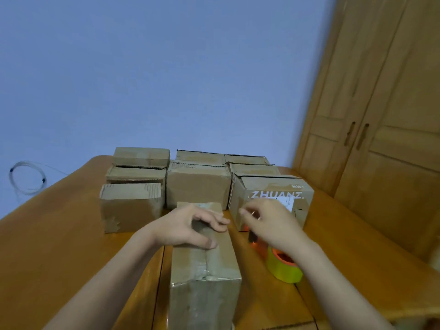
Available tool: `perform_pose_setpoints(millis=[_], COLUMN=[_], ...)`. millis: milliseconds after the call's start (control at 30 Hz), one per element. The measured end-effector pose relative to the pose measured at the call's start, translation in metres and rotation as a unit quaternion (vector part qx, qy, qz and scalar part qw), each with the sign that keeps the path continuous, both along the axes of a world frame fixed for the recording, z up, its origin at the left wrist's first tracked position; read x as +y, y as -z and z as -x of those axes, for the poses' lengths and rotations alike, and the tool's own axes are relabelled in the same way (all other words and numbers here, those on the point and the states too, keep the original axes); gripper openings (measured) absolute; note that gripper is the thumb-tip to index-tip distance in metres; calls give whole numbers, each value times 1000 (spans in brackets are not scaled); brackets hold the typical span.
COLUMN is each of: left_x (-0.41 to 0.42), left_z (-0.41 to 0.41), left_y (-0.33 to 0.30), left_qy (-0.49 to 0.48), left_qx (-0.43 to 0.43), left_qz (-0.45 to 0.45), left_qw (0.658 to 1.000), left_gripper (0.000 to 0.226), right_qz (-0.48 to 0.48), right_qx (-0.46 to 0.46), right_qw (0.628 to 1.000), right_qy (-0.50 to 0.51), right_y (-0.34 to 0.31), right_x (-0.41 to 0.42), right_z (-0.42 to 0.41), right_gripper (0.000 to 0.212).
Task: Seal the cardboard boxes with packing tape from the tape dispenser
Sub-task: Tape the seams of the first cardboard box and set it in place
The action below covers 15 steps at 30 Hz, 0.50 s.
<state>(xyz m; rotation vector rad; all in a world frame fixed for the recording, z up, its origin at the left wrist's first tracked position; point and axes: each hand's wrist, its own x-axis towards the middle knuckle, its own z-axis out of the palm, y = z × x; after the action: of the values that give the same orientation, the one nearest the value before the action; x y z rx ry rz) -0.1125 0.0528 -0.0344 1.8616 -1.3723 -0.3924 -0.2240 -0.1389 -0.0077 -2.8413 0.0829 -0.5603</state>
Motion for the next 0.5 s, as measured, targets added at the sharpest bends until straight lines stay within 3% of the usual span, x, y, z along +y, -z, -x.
perform_pose_setpoints(millis=[100, 233, 300, 500], left_x=[1, 1, -1, -5], left_z=[1, 4, 7, 14], left_y=[1, 3, 3, 6], left_qy=[2, -4, 5, 15], left_qx=[-2, 1, 0, -9], left_qz=[0, 12, 9, 15], left_qw=[1000, 1000, 1000, 1000], left_gripper=[40, 40, 41, 35], right_qz=[24, 55, 38, -59], right_qx=[85, 324, 335, 233], right_qw=[992, 930, 927, 966], right_qy=[93, 163, 163, 96], right_y=[10, 43, 61, 87], right_x=[-56, -109, -121, -130], right_z=[-23, -39, -44, -39], right_gripper=[22, 69, 69, 33])
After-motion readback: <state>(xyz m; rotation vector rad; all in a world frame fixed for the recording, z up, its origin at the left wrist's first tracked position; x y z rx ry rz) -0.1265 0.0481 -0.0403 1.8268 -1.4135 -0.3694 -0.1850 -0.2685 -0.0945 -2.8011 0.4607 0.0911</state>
